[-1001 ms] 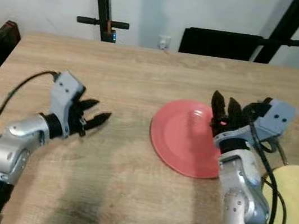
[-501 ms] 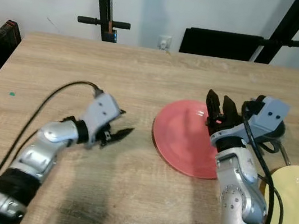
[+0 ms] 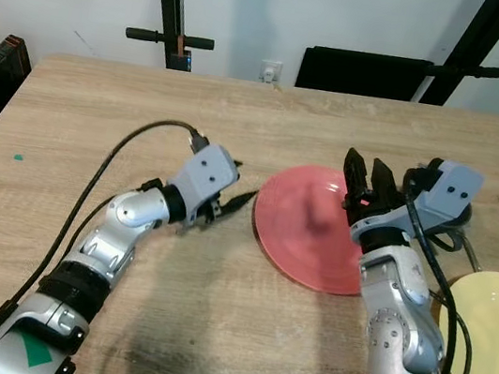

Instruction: Setting the table

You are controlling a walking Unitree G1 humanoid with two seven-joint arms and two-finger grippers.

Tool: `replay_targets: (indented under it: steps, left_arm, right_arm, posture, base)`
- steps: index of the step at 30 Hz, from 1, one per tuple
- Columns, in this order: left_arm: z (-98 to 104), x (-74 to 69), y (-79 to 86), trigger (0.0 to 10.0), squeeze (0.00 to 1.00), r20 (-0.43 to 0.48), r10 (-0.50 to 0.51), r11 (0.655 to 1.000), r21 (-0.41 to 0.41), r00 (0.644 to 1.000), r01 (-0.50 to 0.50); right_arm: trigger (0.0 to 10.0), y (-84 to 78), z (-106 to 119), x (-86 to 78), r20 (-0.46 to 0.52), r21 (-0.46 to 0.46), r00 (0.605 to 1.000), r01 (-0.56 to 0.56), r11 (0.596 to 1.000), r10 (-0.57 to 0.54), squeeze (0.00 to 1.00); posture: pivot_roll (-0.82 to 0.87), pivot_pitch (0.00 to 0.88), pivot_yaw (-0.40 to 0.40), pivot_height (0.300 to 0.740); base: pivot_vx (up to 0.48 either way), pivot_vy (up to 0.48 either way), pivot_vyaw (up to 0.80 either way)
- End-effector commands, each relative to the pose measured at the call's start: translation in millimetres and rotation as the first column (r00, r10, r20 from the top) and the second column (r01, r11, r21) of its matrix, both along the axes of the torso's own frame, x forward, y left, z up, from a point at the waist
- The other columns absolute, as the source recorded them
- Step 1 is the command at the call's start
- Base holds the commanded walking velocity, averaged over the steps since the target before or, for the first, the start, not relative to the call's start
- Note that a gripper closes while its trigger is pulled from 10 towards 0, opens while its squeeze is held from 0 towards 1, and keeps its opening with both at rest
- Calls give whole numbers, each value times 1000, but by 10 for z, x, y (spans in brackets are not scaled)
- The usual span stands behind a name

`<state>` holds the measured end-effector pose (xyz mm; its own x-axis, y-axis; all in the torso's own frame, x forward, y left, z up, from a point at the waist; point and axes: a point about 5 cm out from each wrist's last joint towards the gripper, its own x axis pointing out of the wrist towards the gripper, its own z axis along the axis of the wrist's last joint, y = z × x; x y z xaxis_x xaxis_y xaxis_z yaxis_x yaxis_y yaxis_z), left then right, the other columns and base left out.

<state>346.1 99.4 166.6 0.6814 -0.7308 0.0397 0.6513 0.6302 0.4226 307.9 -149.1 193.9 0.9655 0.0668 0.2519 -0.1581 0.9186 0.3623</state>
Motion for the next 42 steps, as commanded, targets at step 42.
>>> replay_targets:
  steps: [42]
  left_arm:
    - [-390, 32, -522, 10000, 0, -223, -97, 994, 18, 970, 103]
  right_arm:
    - [10000, 50, 0, 29, 1, 19, 1000, -19, 1000, 19, 0]
  posture:
    - [-149, 51, 45, 740]
  base:
    - [0, 0, 0]
